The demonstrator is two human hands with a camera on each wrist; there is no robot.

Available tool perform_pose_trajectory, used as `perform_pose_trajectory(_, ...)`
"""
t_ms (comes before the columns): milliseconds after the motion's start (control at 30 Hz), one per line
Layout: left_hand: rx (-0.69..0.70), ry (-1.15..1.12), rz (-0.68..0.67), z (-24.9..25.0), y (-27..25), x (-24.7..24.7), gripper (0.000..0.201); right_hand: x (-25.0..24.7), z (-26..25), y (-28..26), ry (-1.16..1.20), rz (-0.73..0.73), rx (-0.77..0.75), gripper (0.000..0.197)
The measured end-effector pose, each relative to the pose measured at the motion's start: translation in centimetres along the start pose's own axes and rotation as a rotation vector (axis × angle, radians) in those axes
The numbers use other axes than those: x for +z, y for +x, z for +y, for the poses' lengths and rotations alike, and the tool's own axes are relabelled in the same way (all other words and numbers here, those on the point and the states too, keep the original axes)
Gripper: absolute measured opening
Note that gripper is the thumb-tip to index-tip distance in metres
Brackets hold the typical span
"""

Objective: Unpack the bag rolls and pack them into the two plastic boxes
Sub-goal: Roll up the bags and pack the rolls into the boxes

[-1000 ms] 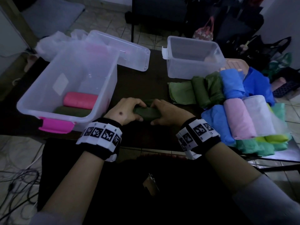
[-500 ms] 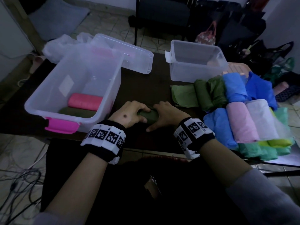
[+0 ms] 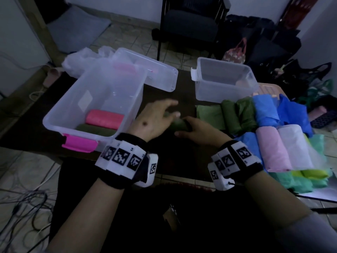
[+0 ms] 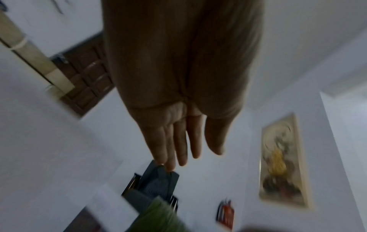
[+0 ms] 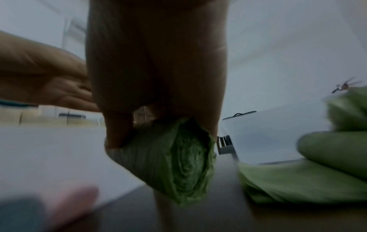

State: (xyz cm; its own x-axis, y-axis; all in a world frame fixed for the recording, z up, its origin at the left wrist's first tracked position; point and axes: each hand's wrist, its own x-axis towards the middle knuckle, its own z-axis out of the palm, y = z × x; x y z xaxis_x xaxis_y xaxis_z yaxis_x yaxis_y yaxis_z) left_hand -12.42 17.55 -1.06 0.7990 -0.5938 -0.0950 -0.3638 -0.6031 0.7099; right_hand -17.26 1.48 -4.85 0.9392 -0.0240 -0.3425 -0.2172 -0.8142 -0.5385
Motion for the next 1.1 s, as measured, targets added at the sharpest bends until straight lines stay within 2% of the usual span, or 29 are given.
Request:
perform_pose_trajectory(100,0.013,-0.083,0.294,0.6,-0.7,-4.1,0.040,-1.6,-2.2,0.9,0.137,0.064,-0.018,0.047)
perform_pose_trajectory(200,-0.142,-0.044,0.483,-1.4,-1.0,-8.0,0.041,-2.3,-5.1,2.4,0.242,0.139,-0.096,0.047)
perform_pose_trajectory(400,-0.603,0.088,0.510,-10.2,-3.5,-11.1,0.040,-1.4,-11.6,6.4,0.390,0.259,-0.267,0.045)
perform_pose_trajectory(500,-0.742,0.028,0.491,-12.5,-4.9,-10.7,0.043,-0.8,-14.0,8.1,0.350,0.304,-0.315,0.046)
perform_pose_trajectory(567,-0.758,-0.054,0.494,-13.3,-5.3,-10.2,0.045,-0.5,-15.1,9.2,0.267,0.315,-0.360,0.049)
perform_pose_trajectory(800,-0.729,-0.163,0.724,-12.6,-5.8,-8.9,0.040,0.2,-17.0,11.5,-0.002,0.318,-0.428,0.056)
perform_pose_trajectory(900,-0.711,-0.180,0.775,-12.5,-6.5,-8.2,0.039,0.8,-17.6,12.3,-0.080,0.290,-0.374,0.056)
perform_pose_trajectory(1033,-0.645,-0.217,0.802,-12.8,-7.6,-7.8,0.037,1.8,-18.4,12.6,-0.409,0.280,-0.278,0.060)
perform_pose_trajectory(1100,-0.630,-0.228,0.811,-12.9,-7.9,-7.6,0.037,2.0,-19.1,12.4,-0.485,0.279,-0.257,0.062)
